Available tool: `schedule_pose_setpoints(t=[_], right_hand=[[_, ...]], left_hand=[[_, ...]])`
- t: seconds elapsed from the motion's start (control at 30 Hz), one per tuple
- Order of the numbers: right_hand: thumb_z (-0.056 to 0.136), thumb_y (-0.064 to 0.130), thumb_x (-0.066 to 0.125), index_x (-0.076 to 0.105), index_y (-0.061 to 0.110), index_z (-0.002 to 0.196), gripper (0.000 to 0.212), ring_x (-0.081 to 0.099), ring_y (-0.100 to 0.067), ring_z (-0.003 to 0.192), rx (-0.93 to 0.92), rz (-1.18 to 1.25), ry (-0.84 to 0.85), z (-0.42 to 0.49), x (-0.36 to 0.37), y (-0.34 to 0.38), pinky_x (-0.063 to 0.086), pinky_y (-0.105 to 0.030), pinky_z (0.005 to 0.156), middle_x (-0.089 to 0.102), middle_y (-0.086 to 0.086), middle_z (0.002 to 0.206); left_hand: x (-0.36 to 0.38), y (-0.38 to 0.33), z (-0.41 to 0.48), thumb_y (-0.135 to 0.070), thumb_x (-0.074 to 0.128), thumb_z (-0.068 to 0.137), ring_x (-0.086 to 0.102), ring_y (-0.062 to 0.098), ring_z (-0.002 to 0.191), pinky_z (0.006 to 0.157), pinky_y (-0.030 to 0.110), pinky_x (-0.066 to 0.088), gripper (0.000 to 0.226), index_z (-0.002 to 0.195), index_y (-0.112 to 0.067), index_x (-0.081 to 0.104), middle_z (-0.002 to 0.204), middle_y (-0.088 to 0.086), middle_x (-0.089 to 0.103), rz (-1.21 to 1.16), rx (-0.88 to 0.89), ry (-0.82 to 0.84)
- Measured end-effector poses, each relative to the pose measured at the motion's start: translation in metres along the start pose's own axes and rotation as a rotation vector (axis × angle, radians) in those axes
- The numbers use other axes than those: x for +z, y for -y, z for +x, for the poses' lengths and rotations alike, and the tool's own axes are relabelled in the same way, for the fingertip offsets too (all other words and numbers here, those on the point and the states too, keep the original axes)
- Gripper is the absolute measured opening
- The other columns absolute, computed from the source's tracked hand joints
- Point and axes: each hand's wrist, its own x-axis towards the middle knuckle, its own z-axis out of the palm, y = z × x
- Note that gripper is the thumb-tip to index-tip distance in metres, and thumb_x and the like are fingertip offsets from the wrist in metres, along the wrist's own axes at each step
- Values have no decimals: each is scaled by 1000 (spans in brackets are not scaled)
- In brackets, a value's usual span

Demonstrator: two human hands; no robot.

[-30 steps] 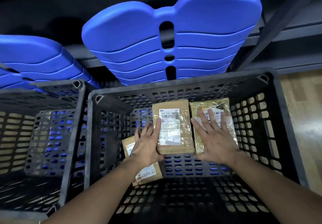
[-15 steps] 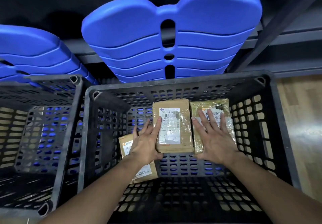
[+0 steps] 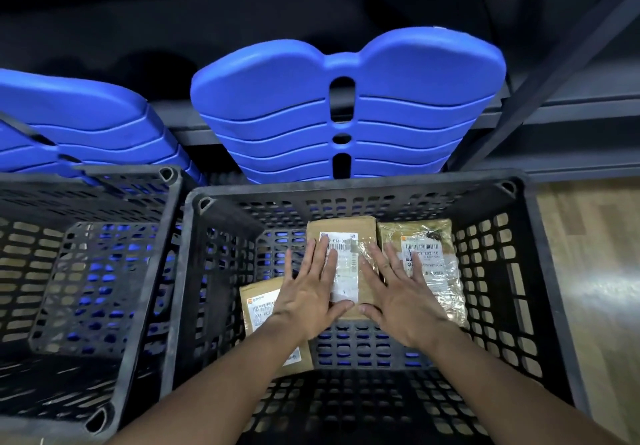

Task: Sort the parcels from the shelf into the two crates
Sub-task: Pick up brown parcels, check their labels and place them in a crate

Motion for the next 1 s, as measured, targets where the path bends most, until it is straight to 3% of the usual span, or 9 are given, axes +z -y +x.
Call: schedule_pose_setpoints(t=[0.13,0.2,0.37,0.47,0.53,0.67,0.77,0.87,1.0], right_hand=[[105,65,11,17,12,164,80,2,-31,160,129,207,-277,-15,-29,20,2,-47,130,4,-11,171],[106,66,15,37,4,157,83,28,-33,154,140,251,-393,-25,-53,30,14,-42,128,31,-13,164],[104,72,13,11,6,162,88,-7,-32,158,73,171,-406,-50,-138,47,-9,-37,124,-3,-12,170],[103,73,21,47,8,153,86,13,-32,158,82,94,-402,-65,-179,51,8,-38,121,30,-12,164],[101,75,24,52,8,147,85,3,-30,160,75,96,-427,-67,-204,53,10,-39,120,43,-7,157],[101,75,17,59,8,143,89,17,-24,158,102,81,-426,-85,-267,65,8,-33,120,43,-5,155],[94,80,10,15,9,165,101,-1,-22,161,73,199,-466,-100,-313,86,-5,-32,127,-3,1,170],[67,89,-11,4,9,166,128,-9,-22,161,103,234,-445,-98,-336,98,-3,-37,129,-5,-4,174],[68,87,-6,4,11,166,124,-7,-23,161,134,294,-484,-88,-346,110,0,-37,130,-4,-6,174]], left_hand=[[-27,-4,-29,-70,-12,92,-13,20,160,129,49,-8,87,165,-22,-8,174,0,-8,-159,-67,-116],[-47,-4,-52,-73,-15,89,-19,22,158,129,46,-8,91,165,-23,-12,173,-1,-15,-200,-107,-149],[-114,10,-94,-81,-32,73,-37,25,151,124,52,-18,107,163,-25,-16,166,2,-34,-137,-100,-224],[-144,29,-113,-80,6,97,-7,30,160,122,52,-1,90,162,-25,34,172,13,10,-110,-129,-351],[-159,47,-118,-78,23,98,-2,29,160,121,51,0,80,148,-25,55,167,12,32,-113,-124,-439],[-215,78,-146,-81,15,96,-2,30,161,122,51,2,80,148,-34,53,173,2,-10,-179,-116,-487],[-262,98,-176,-86,-14,76,-18,31,159,127,56,-4,103,165,-39,3,159,-6,-40,-205,-120,-459],[-289,121,-194,-83,-5,86,-27,29,156,127,58,-8,93,165,-34,-9,166,-2,-32,-177,-145,-443],[-303,149,-198,-72,17,102,-26,30,156,126,58,-10,79,165,-31,-8,170,1,-26,-143,-133,-442]])
